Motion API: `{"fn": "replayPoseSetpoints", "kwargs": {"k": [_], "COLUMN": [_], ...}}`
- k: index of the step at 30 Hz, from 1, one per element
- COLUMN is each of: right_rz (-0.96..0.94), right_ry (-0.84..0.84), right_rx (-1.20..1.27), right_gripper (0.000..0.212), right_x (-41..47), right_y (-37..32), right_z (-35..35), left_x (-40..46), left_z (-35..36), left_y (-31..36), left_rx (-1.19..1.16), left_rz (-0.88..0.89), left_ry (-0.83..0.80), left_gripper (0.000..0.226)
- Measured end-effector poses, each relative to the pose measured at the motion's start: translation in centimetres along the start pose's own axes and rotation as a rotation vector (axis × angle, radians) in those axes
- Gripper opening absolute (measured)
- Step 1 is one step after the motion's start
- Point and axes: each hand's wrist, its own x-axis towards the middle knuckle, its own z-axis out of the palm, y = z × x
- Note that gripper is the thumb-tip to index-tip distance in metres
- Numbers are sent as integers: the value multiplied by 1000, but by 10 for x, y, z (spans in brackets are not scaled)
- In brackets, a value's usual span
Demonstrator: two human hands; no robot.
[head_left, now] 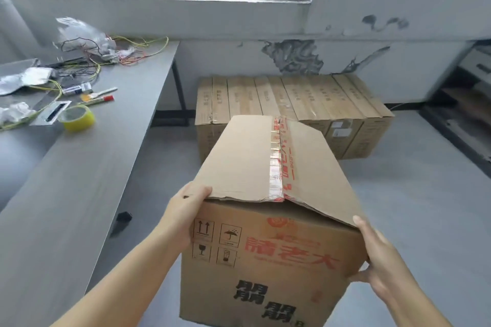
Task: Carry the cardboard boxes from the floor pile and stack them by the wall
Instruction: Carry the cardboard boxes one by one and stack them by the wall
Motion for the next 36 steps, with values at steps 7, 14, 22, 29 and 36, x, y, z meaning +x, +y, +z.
{"fn": "replayPoseSetpoints", "kwargs": {"k": [7,14,22,29,36], "right_rz": [-133,-248,-318,-421,-408], "right_ry": [-143,-216,-231,-233,-268], "right_rx": [-89,-67,-61,-39,-62], "right_gripper": [26,28,26,27,23], "right_x": [113,227,339,438,567], "right_y": [-116,-212,-346,-437,-474], "right_z": [65,171,309,403,477], "left_x": [96,234,401,532,670], "left_z": [26,23,10,25,45], "left_y": [73,151,293,372,398], "left_rx": [-171,-290,-286,-292,-342], "left_rz": [44,136,229,306,283], "left_ry": [90,98,117,134,193], "left_gripper": [14,17,11,17,14]}}
